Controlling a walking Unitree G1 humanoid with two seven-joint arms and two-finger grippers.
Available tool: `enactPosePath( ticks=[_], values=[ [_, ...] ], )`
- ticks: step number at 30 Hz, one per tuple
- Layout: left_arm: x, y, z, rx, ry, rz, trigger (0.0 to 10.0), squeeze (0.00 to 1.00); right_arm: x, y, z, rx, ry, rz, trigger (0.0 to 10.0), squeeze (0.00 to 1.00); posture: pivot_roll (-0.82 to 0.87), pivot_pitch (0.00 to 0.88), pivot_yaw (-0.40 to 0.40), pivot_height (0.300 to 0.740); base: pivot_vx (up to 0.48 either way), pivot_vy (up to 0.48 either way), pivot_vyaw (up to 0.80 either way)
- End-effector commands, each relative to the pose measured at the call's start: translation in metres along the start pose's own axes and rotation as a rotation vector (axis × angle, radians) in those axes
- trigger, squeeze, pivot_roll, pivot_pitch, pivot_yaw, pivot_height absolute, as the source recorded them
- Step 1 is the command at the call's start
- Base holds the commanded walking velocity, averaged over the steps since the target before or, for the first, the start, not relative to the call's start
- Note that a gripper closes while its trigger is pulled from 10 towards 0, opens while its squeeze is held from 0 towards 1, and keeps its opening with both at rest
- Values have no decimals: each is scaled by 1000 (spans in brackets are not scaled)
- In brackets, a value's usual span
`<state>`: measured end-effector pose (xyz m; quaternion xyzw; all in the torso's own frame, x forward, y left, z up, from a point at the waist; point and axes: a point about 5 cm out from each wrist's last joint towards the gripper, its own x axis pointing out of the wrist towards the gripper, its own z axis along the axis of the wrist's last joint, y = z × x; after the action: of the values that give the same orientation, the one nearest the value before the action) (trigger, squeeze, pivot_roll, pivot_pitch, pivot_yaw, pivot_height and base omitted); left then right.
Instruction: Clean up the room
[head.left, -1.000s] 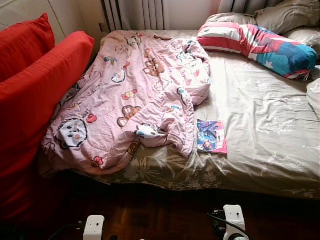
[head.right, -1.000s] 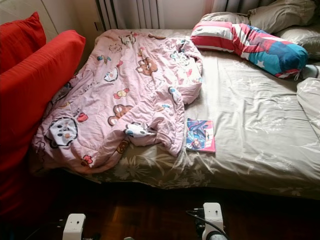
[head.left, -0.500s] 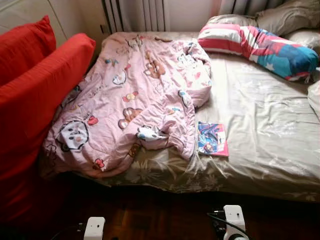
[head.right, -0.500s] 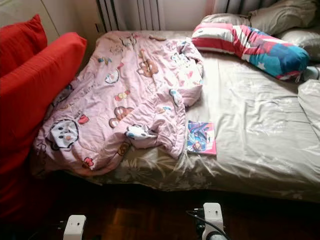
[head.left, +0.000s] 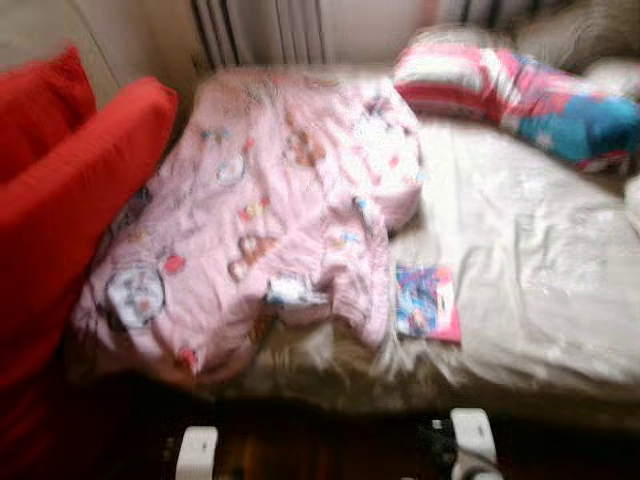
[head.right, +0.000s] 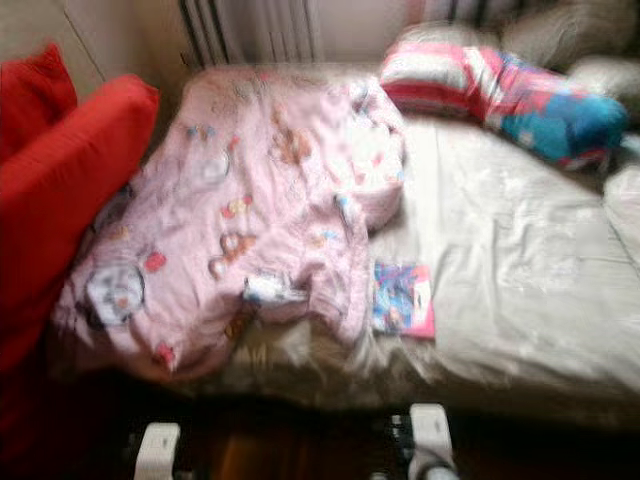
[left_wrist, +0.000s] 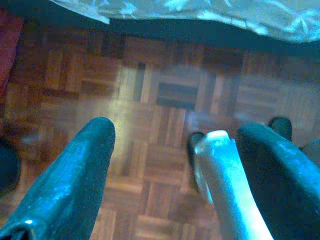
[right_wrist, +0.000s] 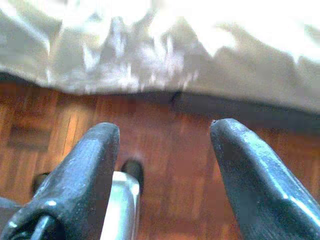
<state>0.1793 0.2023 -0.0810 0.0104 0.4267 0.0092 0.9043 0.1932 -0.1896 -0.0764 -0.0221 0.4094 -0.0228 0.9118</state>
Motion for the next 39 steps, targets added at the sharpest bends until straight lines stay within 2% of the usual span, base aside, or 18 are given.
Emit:
enactPosePath(
  ticks=[1, 3, 8, 15, 29, 39],
  values=[
    [-4, 9, -12, 11, 45, 23, 10000, 0, -1, 11, -7, 14, 24, 21, 10000, 0, -39, 98, 72, 711, 292, 0, 0],
    [-4, 9, -11, 11, 39, 22, 10000, 0, -1, 10, -7, 48, 24, 7, 10000, 0, -38, 103, 71, 711, 296, 0, 0],
    [-3, 9, -9, 11, 34, 25, 10000, 0, -1, 7, -6, 51, 24, -6, 10000, 0, -36, 109, 70, 711, 273, 0, -563],
    [-3, 8, -7, 9, 25, 25, 10000, 0, -1, 5, -5, 40, 25, -4, 10000, 0, -30, 117, 69, 711, 0, 0, -755],
    [-2, 7, -6, 7, 21, 21, 10000, 0, 0, 7, 0, 30, 0, 6, 10000, 0, -39, 123, 68, 711, 0, 0, 0],
    [-2, 6, -6, 7, 18, 17, 10000, 0, 1, 10, 1, 10, -7, 15, 10000, 0, -39, 126, 66, 711, 269, 0, 0]
  ],
)
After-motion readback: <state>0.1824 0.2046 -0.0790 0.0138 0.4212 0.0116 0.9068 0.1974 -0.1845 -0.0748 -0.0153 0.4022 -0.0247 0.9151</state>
